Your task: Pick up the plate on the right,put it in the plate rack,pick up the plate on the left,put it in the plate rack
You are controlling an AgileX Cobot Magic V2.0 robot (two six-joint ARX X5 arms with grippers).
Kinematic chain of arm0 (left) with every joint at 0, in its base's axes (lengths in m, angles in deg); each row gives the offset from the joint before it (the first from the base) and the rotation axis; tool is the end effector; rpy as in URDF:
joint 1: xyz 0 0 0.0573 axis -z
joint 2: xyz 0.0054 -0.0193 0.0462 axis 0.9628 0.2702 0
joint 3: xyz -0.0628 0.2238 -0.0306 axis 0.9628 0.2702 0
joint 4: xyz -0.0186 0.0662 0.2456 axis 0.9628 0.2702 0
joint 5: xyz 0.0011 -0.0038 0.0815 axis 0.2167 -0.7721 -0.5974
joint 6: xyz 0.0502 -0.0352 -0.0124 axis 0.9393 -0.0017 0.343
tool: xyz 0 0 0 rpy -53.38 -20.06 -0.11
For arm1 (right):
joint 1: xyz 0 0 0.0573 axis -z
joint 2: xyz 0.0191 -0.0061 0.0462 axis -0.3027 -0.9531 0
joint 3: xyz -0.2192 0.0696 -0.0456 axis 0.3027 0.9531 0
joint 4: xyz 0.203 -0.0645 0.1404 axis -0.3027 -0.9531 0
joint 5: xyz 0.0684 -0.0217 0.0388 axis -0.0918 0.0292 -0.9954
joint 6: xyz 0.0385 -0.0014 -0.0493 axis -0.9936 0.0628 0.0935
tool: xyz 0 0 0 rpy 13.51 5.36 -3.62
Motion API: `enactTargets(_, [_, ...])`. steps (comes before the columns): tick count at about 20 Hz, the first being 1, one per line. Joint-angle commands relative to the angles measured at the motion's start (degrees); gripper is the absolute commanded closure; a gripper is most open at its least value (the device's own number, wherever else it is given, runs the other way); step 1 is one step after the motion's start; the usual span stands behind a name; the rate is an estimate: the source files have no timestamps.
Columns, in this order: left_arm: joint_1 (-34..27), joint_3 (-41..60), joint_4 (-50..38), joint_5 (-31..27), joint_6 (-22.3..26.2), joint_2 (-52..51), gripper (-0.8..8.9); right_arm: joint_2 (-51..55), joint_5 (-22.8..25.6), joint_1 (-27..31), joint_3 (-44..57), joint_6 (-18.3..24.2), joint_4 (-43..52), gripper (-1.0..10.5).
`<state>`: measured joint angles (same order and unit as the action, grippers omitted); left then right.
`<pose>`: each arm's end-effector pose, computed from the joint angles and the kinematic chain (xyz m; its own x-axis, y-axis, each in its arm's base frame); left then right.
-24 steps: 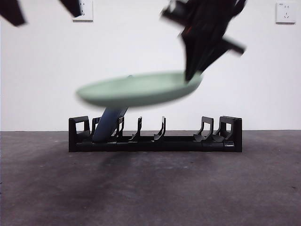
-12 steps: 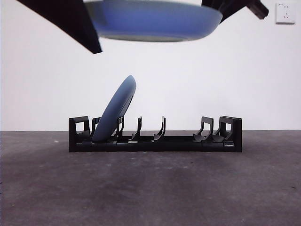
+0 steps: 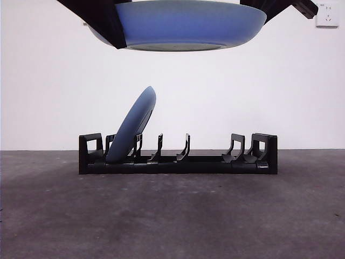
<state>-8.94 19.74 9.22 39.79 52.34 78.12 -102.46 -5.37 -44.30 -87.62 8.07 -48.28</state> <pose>0.1239 -0.2271 0.2732 0.6060 -0.3121 -0.7317 0.7240 -0.1648 0.6699 0.2675 0.1502 0.3183 0.1586 0.4498 -0.8789 -0.4704 0.8171 0.3332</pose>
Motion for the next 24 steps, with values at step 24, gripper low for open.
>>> enactTargets(24, [0.1, 0.1, 0.4, 9.1, -3.5, 0.0, 8.22, 0.1, 1.2, -0.2, -1.4, 1.7, 1.4, 5.7])
